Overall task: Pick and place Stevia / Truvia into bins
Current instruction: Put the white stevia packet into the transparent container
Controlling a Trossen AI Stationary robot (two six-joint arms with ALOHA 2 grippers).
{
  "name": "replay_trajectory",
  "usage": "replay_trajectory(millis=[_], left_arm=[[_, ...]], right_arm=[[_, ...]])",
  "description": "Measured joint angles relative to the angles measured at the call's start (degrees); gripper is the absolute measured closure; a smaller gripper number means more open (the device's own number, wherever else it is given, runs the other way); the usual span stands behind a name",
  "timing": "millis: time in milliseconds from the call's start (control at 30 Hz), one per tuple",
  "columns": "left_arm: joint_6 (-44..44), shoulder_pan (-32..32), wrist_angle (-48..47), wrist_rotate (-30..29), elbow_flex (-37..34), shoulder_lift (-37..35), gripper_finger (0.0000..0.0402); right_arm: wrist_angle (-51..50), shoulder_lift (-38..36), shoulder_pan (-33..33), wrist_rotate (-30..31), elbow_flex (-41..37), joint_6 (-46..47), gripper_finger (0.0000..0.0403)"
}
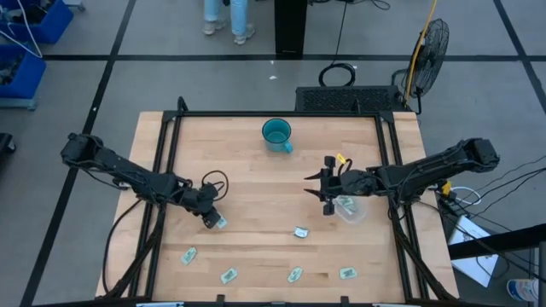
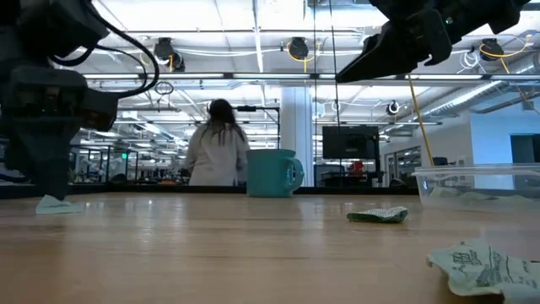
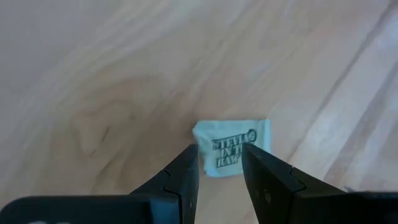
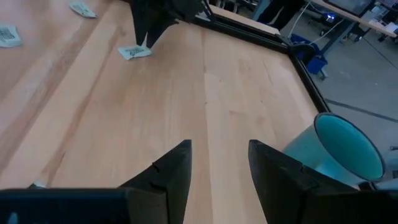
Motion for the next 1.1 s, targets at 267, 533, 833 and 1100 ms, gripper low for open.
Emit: replay_trajectory(millis=[267, 533, 833, 1100], left_arm=[[-0.8, 0.0, 0.6, 1.5, -2.0, -0.1, 0.0275], [4.3, 0.0, 1.2, 1.5, -2.1, -0.1, 0.0317], [15.2, 0.7, 9.1, -6.5, -2.3, 0.1, 0.039], [41.4, 4.4, 16.7, -28.4, 6.2, 0.0, 0.0396]], right_arm=[[0.0, 0.0, 0.0, 0.0, 0.0, -0.5, 0.0252], [1.0, 0.0, 0.0, 0.0, 0.0, -0.9, 0.0252], [4.7, 0.4, -0.8, -1.1, 0.0, 1.7, 0.0252], [18.5, 10.0, -8.9, -12.0, 0.1, 25.6, 0.0252]])
